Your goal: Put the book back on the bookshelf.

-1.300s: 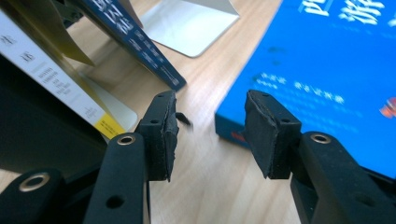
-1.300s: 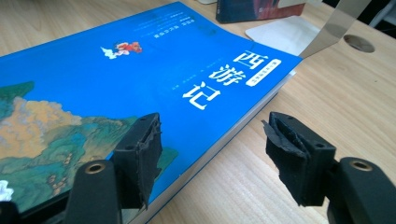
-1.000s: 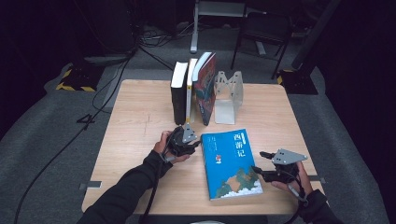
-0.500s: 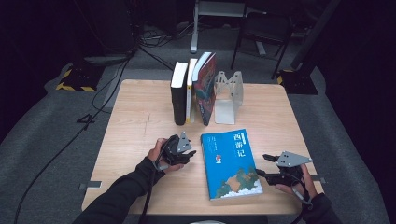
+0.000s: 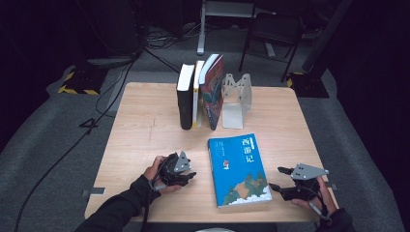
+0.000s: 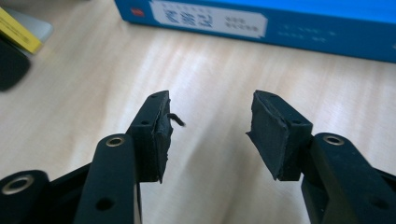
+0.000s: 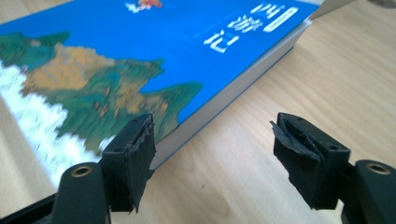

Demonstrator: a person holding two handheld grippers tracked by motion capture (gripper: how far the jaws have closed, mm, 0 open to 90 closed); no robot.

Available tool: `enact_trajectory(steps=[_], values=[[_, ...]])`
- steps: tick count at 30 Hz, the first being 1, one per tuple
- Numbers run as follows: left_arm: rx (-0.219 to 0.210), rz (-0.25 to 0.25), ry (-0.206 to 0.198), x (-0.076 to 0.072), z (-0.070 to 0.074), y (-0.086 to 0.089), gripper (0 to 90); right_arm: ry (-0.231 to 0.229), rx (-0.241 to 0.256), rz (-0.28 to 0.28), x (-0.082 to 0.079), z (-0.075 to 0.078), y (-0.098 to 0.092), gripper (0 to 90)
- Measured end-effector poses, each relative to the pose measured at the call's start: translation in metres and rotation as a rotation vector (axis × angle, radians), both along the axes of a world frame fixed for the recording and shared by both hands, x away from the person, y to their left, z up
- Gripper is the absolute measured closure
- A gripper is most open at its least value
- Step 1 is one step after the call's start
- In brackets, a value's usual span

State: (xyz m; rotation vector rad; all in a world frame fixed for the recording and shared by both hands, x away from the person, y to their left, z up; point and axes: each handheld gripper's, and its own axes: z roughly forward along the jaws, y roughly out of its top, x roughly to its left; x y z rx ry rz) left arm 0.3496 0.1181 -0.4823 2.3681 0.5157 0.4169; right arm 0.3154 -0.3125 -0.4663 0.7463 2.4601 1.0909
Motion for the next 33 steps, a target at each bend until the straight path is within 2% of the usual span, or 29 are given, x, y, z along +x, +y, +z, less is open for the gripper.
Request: enact_trajectory(steps=[1, 3, 5, 8, 11, 13, 17, 22, 24, 28, 29, 30, 31, 32, 33], values=[[-0.002, -0.001, 0.014, -0.004, -0.002, 0.001, 48.2, 0.0, 0.0, 0.0, 0.0, 0.0, 0.0, 29.7], [0.0, -0.025, 0.016, -0.011, -0.004, 0.001, 47.3, 0.005, -0.012, 0.009, -0.005, -0.002, -0.002, 29.9], [-0.007, -0.029, 0.028, -0.017, -0.004, 0.002, 46.8, 0.026, -0.002, 0.017, -0.009, -0.006, -0.006, 30.3], [-0.009, -0.025, 0.048, -0.022, -0.007, 0.004, 44.8, 0.051, -0.045, 0.028, -0.011, -0.014, -0.008, 30.3], [-0.012, -0.04, 0.07, -0.024, -0.01, 0.005, 43.0, 0.082, -0.056, 0.068, -0.013, -0.02, -0.004, 32.1], [-0.015, -0.046, 0.074, -0.025, -0.01, 0.005, 41.6, 0.082, -0.065, 0.073, -0.013, -0.022, -0.003, 32.4], [-0.021, -0.08, 0.098, -0.027, -0.013, 0.005, 39.9, 0.093, -0.051, 0.079, -0.013, -0.023, -0.004, 35.6], [-0.047, -0.125, 0.172, -0.024, -0.015, 0.005, 35.0, 0.086, -0.075, 0.104, -0.013, -0.02, -0.002, 40.7], [-0.044, -0.141, 0.165, -0.024, -0.015, 0.005, 31.0, 0.086, -0.08, 0.107, -0.014, -0.02, -0.002, 41.8], [-0.061, -0.144, 0.157, -0.026, -0.017, 0.007, 30.8, 0.083, -0.089, 0.109, -0.014, -0.019, 0.0, 42.1], [-0.062, -0.139, 0.157, -0.026, -0.017, 0.007, 30.7, 0.068, -0.101, 0.108, -0.016, -0.018, 0.001, 42.0], [-0.063, -0.132, 0.155, -0.027, -0.017, 0.007, 30.4, 0.06, -0.095, 0.116, -0.017, -0.017, 0.002, 42.4], [-0.061, -0.126, 0.161, -0.028, -0.017, 0.007, 30.2, 0.068, -0.037, 0.141, -0.018, -0.015, 0.006, 42.6], [-0.061, -0.126, 0.161, -0.028, -0.017, 0.007, 30.2, 0.068, -0.037, 0.141, -0.018, -0.015, 0.006, 42.6], [-0.06, -0.126, 0.158, -0.029, -0.017, 0.008, 30.1, 0.067, -0.054, 0.184, -0.019, -0.013, 0.017, 35.7]])
